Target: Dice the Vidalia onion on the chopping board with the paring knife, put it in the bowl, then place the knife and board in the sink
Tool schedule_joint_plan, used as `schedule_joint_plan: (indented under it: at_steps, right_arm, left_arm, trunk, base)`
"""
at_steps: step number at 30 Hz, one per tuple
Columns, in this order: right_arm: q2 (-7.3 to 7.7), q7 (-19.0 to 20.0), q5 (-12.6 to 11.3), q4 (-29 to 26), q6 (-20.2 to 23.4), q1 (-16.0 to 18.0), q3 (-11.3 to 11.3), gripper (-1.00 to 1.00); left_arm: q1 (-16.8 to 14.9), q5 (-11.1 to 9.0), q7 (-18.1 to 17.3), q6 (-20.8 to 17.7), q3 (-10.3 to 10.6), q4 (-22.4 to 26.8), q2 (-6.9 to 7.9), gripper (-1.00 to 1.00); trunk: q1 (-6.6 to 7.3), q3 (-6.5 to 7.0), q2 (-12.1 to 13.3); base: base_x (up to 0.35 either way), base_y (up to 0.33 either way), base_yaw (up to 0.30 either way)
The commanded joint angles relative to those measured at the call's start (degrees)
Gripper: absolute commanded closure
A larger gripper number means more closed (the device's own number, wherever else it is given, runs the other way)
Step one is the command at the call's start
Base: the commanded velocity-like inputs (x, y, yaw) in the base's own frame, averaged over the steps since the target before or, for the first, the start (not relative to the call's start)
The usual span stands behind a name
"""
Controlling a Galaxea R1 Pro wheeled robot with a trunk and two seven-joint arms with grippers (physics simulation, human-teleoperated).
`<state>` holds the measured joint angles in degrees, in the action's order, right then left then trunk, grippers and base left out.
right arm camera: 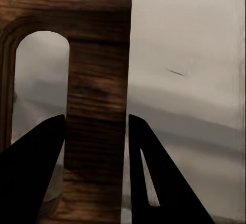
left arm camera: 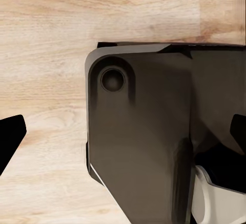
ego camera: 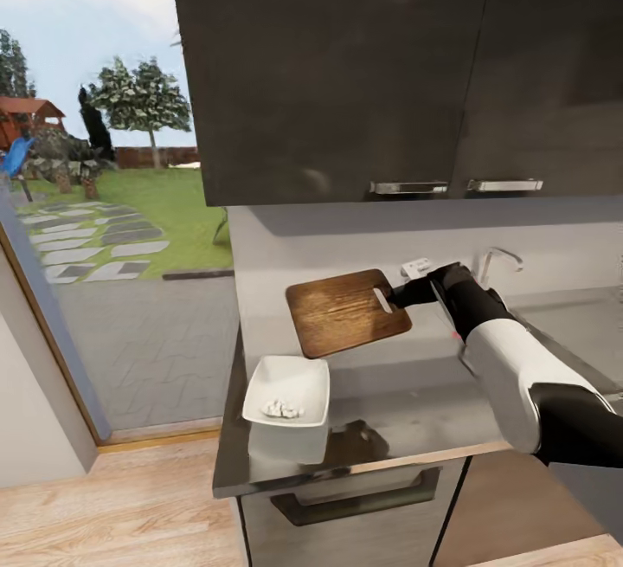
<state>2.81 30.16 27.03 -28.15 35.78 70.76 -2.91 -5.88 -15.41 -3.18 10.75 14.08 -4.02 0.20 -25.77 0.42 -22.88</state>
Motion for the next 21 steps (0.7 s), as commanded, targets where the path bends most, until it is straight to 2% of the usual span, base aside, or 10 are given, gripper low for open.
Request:
schedule_joint_plan:
  at_steps: [1, 9, 16, 21]
  right_arm:
    - [-0.02, 0.5, 0.5, 0.0, 0.1, 0.0, -0.3, 1.00]
    - [-0.57, 0.9, 0.2, 2.1, -0.5, 0.0, -0.3, 1.00]
    - [-0.71, 0.8, -4.4, 3.9, -1.5, 0.0, -0.3, 1.00]
    - [-0.97, 0.7, -4.9, 5.0, -1.6, 0.0, -0.3, 1.00]
  left_arm:
    - [-0.1, -0.6, -0.3, 0.4, 0.4, -0.3, -0.02, -1.00]
    - [-0.1, -0.5, -0.3, 0.5, 0.4, -0.3, -0.02, -1.00]
    - [-0.1, -0.5, -0.3, 0.5, 0.4, -0.3, -0.02, -1.00]
    - [-0.1, -0.5, -0.3, 0.5, 0.4, -0.3, -0.03, -1.00]
  trunk:
    - [-0.02, -0.02, 0.0]
    - [-0.02, -0.02, 0.0]
    - [-0.02, -0.02, 0.0]
    - [-0.02, -0.02, 0.0]
  base:
    - [0.000, -0.312, 0.000]
    - [0.000, -0.319, 0.000]
    - [0.000, -0.320, 0.000]
    - [0.000, -0.320, 0.000]
